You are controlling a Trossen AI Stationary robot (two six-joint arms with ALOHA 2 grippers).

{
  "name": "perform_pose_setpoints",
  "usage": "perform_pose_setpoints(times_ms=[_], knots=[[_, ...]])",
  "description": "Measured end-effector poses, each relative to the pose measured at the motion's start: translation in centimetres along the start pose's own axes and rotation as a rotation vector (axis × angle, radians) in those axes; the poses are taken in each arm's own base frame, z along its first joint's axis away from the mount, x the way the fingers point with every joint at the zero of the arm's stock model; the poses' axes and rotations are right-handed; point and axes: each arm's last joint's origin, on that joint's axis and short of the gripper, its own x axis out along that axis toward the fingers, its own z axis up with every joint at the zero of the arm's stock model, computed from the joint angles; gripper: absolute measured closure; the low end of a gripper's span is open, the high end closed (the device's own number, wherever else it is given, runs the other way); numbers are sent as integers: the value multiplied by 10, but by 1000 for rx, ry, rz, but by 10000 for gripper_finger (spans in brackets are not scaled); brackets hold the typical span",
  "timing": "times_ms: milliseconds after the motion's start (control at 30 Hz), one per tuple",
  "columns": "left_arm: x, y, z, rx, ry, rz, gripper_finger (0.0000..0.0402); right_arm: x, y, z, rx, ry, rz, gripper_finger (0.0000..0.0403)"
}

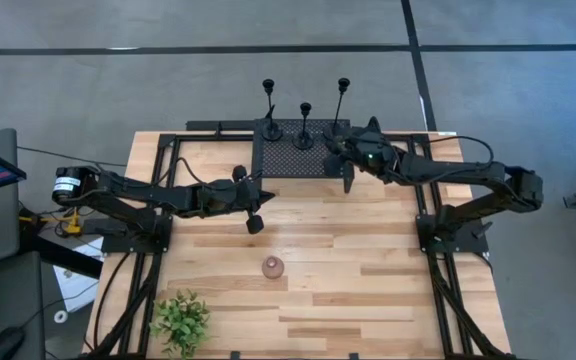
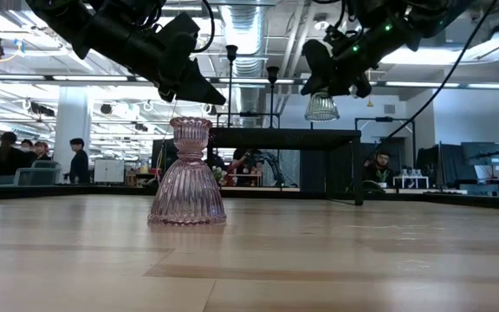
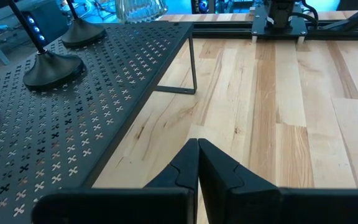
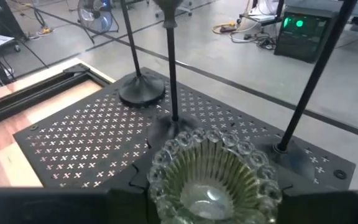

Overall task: Pick & Place candle stick holders
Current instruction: Put the green candle holder on the shelf

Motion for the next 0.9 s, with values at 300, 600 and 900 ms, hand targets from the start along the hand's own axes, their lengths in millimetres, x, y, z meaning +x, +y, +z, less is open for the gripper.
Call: perform_pose_setpoints(times_ms=[300, 600, 900], knots=[[0, 0, 0, 0, 0, 0, 394, 3, -6, 2, 12, 0, 8, 289], [0, 0, 0, 0, 0, 0, 394, 3, -7, 2, 13, 0, 5, 273], [0, 0, 0, 0, 0, 0, 394, 3, -5, 6, 28, -33, 35, 285]])
